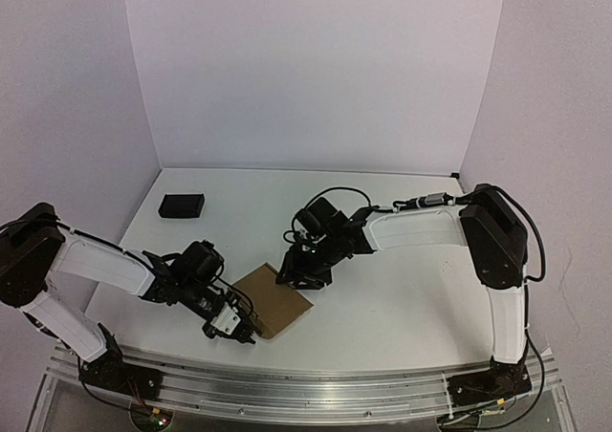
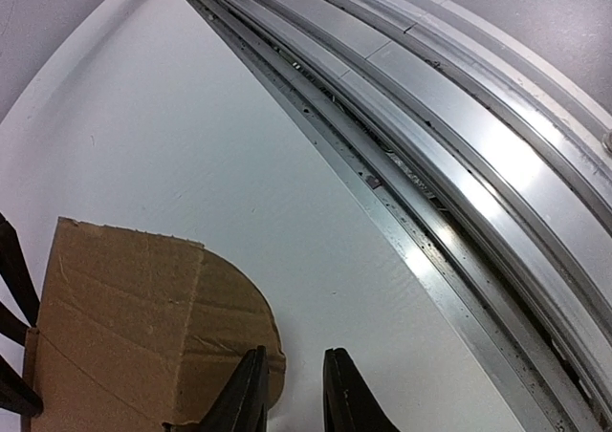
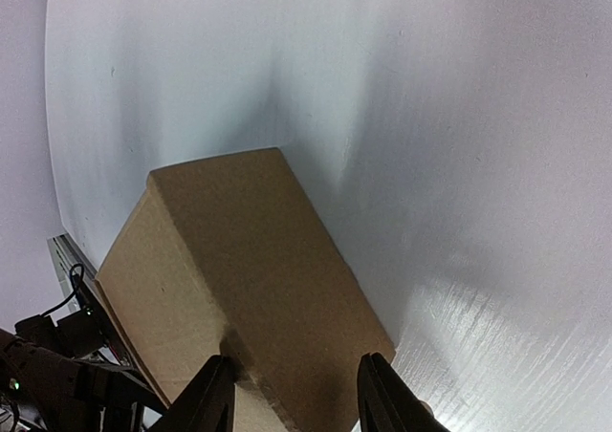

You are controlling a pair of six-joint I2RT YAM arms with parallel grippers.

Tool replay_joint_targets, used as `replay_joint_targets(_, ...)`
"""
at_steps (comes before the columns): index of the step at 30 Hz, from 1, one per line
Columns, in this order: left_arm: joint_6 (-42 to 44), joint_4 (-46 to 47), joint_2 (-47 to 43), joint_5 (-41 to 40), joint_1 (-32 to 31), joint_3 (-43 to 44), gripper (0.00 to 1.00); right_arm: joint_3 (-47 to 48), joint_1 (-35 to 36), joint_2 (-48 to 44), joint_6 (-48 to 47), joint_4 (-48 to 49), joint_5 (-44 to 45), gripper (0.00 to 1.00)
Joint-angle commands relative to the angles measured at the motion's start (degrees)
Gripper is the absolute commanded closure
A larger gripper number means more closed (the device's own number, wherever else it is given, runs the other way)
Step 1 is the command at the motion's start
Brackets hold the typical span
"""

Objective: Fold the paper box

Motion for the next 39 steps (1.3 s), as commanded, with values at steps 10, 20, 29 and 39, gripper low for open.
replay_joint_targets(10,-4.75,11.84,3.54,-9.7,-1.0,0.26,0.77,-0.35,0.8,-2.85,1.11,-1.2,1.83,0.56)
replay_joint_targets(20,-5.69,12.84,3.37,-14.29,-0.87,-0.99,0.8,-1.47,1.41,-4.5,1.44,-1.29,2.28,0.57)
replay_joint_targets(29,-7.9,11.17,1.27,-16.22,1.18,-2.63,0.83,-3.4,1.4,-5.38,1.65,-1.29,1.97,0.57)
replay_joint_targets(39,-8.38,6.48,0.26,-14.4,4.55,-1.4,0.83,-5.29,1.38,-6.54,2.48,-1.29,3.15,0.57)
